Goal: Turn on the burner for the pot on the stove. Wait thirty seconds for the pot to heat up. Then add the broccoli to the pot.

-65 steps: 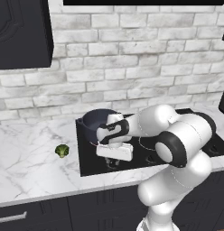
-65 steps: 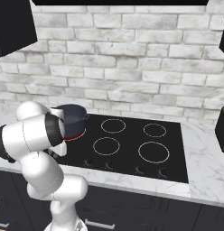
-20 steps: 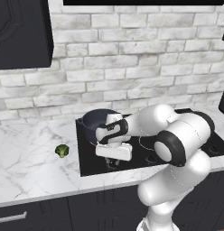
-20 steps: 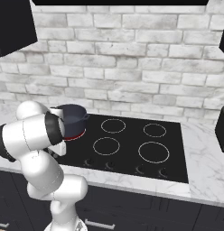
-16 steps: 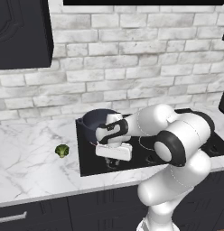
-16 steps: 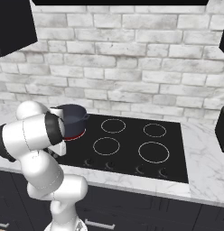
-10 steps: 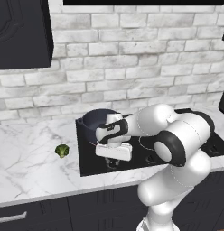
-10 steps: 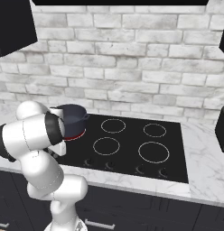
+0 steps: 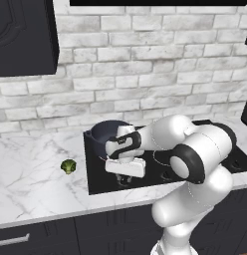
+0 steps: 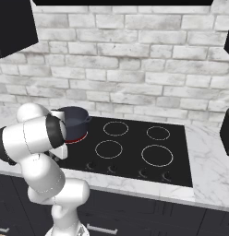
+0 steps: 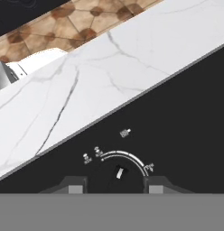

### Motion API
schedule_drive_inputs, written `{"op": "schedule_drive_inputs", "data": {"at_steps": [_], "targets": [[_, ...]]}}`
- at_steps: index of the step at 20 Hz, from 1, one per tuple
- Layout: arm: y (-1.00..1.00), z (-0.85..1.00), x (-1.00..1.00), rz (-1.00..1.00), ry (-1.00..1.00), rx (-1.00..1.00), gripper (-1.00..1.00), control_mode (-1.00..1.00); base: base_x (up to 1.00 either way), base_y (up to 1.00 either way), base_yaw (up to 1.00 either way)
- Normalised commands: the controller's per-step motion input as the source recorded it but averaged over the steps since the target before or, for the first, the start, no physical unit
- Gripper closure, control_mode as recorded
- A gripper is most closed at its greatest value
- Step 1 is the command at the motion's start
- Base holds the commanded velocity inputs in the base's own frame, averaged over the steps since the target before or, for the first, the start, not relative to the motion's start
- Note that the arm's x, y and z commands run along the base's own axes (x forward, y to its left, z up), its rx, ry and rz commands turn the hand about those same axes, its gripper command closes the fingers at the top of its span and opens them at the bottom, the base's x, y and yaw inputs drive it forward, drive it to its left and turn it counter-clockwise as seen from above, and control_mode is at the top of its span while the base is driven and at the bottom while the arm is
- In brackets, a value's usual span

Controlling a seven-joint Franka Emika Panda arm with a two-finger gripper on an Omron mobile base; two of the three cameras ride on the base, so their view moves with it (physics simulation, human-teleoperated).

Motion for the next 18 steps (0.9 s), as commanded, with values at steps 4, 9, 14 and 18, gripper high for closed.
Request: {"op": "schedule_drive_inputs", "data": {"at_steps": [4, 9, 14, 18], "targets": [[0.0, 0.0, 0.0, 0.0, 0.0, 0.0, 1.0, -1.0, 0.0, 0.0, 0.0], [0.0, 0.0, 0.0, 0.0, 0.0, 0.0, 1.0, -1.0, 0.0, 0.0, 0.0], [0.0, 0.0, 0.0, 0.0, 0.0, 0.0, 1.0, -1.0, 0.0, 0.0, 0.0], [0.0, 0.0, 0.0, 0.0, 0.0, 0.0, 1.0, -1.0, 0.0, 0.0, 0.0]]}}
